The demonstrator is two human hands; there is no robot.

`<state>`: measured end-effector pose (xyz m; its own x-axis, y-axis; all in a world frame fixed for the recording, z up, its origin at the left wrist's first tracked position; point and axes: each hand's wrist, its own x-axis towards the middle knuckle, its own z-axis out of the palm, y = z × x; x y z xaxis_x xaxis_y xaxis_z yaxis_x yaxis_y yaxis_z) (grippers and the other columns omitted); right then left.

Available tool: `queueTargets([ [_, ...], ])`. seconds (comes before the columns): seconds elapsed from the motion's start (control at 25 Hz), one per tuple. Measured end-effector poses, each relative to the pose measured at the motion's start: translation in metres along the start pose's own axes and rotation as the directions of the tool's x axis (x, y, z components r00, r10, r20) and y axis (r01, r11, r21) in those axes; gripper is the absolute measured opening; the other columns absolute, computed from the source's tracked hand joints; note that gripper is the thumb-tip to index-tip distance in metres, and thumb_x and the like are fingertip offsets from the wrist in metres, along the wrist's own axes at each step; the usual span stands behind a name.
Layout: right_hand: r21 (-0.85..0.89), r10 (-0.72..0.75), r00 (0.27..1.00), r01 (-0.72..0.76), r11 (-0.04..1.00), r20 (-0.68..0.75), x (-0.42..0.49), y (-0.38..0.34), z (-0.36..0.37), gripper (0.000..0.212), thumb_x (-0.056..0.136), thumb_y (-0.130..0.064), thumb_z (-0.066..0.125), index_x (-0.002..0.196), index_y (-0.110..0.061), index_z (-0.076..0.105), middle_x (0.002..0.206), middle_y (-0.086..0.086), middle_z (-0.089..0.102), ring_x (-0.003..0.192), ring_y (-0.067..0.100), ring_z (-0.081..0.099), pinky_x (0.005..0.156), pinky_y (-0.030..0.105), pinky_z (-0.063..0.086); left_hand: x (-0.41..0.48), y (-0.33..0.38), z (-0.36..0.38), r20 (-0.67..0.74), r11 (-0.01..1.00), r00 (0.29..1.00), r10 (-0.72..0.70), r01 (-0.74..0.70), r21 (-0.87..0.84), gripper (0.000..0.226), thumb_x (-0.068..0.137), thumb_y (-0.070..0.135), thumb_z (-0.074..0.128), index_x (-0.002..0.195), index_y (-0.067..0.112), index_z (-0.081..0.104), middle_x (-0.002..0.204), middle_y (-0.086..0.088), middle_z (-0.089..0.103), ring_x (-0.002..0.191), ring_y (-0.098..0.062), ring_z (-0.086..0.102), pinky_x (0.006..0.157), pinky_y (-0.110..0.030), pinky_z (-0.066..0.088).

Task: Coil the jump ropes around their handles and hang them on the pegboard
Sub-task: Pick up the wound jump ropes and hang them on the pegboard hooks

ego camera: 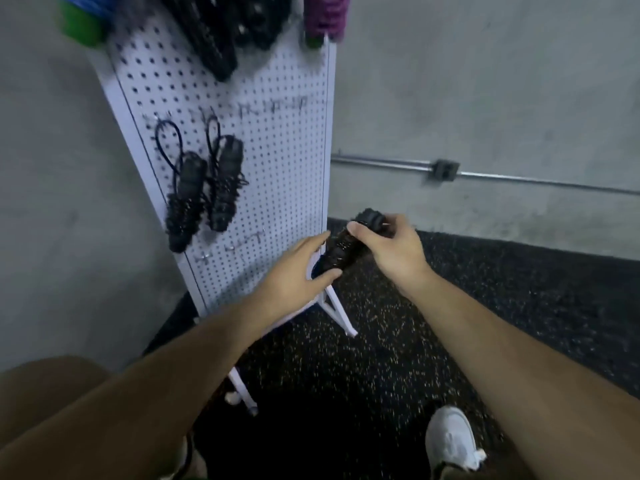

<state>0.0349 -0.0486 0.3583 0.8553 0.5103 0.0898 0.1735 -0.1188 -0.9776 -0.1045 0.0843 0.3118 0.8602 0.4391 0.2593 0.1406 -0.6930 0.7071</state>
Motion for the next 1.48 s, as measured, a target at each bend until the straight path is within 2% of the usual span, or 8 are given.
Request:
queueTargets([
  [0.32, 0.610, 0.027, 0.978, -0.152, 0.778, 0.209, 0.003, -0.075, -0.016, 0.043, 0.086, -0.013, 0.077, 0.116, -0.011, 0.046, 0.113, 0.020, 0.069, 0.098, 0.035, 0.073, 0.083, 0.046, 0.061, 0.009, 0.058, -0.073, -0.179, 0.957, 0.982, -0.064, 0.010, -0.289, 0.051, 0.088, 0.025, 0.079, 0.130, 0.039, 0.056, 0.125, 0.016, 0.063, 0.102, -0.004, 0.068, 0.096, -0.020, 0.052],
  [0.68, 0.654, -0.190, 0.929, -0.069, 0.753, 0.317, -0.001, -0.078, -0.001, 0.054, 0.078, 0.001, 0.072, 0.123, -0.012, 0.047, 0.120, 0.013, 0.060, 0.108, 0.028, 0.069, 0.097, 0.049, 0.055, 0.004, 0.050, -0.098, -0.211, 0.903, 0.968, -0.138, 0.035, -0.429, 0.076, 0.063, 0.045, 0.086, 0.131, 0.034, 0.055, 0.125, 0.013, 0.066, 0.113, 0.000, 0.064, 0.108, -0.034, 0.048],
  [0.8, 0.502, -0.165, 0.955, 0.019, 0.864, 0.247, -0.005, -0.077, 0.008, 0.042, 0.087, -0.013, 0.074, 0.124, -0.014, 0.056, 0.121, 0.008, 0.063, 0.108, 0.020, 0.070, 0.100, 0.046, 0.054, 0.001, 0.049, -0.103, -0.270, 0.908, 0.954, -0.130, 0.005, -0.420, 0.053, 0.074, 0.036, 0.086, 0.121, 0.030, 0.062, 0.112, 0.011, 0.071, 0.105, -0.005, 0.067, 0.102, -0.038, 0.052],
  [0.92, -0.021, -0.370, 0.922, 0.374, 0.927, 0.118, -0.009, -0.070, 0.015, 0.040, 0.097, -0.035, 0.064, 0.134, -0.033, 0.052, 0.135, -0.009, 0.055, 0.128, 0.008, 0.052, 0.111, 0.037, 0.042, 0.000, 0.051, -0.104, -0.321, 0.909, 0.938, -0.132, -0.015, -0.417, 0.039, 0.081, 0.026, 0.084, 0.113, 0.031, 0.063, 0.103, 0.010, 0.072, 0.095, -0.008, 0.069, 0.096, -0.042, 0.056],
  [1.04, -0.461, -0.724, 0.628, 0.753, 0.470, 0.286, -0.013, -0.069, 0.019, 0.051, 0.098, -0.039, 0.058, 0.147, -0.036, 0.044, 0.150, -0.014, 0.040, 0.142, 0.010, 0.031, 0.117, 0.039, 0.025, 0.000, 0.053, -0.105, -0.371, 0.912, 0.922, -0.110, -0.054, -0.406, 0.035, 0.082, 0.021, 0.083, 0.110, 0.028, 0.063, 0.101, 0.006, 0.072, 0.093, -0.009, 0.069, 0.093, -0.043, 0.057],
  [1.16, -0.584, -0.734, 0.559, 0.764, 0.275, 0.386, -0.016, -0.069, 0.033, 0.062, 0.091, -0.051, 0.063, 0.147, -0.034, 0.046, 0.148, -0.012, 0.046, 0.136, 0.019, 0.038, 0.113, 0.041, 0.028, -0.001, 0.057, -0.106, -0.390, 0.920, 0.919, -0.055, -0.105, -0.377, 0.034, 0.082, 0.019, 0.084, 0.106, 0.030, 0.063, 0.105, 0.001, 0.072, 0.099, -0.012, 0.070, 0.094, -0.039, 0.056],
  [1.24, -0.576, -0.731, 0.591, 0.746, 0.334, 0.342, -0.013, -0.067, 0.036, 0.057, 0.091, -0.051, 0.064, 0.143, -0.032, 0.050, 0.138, -0.012, 0.053, 0.127, 0.018, 0.045, 0.107, 0.040, 0.036, -0.001, 0.057, -0.105, -0.383, 0.921, 0.923, -0.037, -0.118, -0.373, 0.037, 0.080, 0.020, 0.085, 0.106, 0.035, 0.064, 0.106, 0.001, 0.073, 0.100, -0.014, 0.070, 0.094, -0.040, 0.056],
  [1.48, -0.005, -0.434, 0.856, 0.454, 0.891, 0.281, -0.013, -0.071, 0.042, 0.027, 0.095, -0.033, 0.066, 0.121, -0.038, 0.058, 0.113, -0.015, 0.067, 0.108, 0.005, 0.061, 0.095, 0.033, 0.052, -0.003, 0.059, -0.104, -0.391, 0.961, 0.921, 0.002, -0.110, -0.255, 0.059, 0.075, 0.044, 0.081, 0.125, 0.049, 0.051, 0.125, 0.017, 0.051, 0.109, -0.003, 0.059, 0.094, -0.025, 0.053],
])
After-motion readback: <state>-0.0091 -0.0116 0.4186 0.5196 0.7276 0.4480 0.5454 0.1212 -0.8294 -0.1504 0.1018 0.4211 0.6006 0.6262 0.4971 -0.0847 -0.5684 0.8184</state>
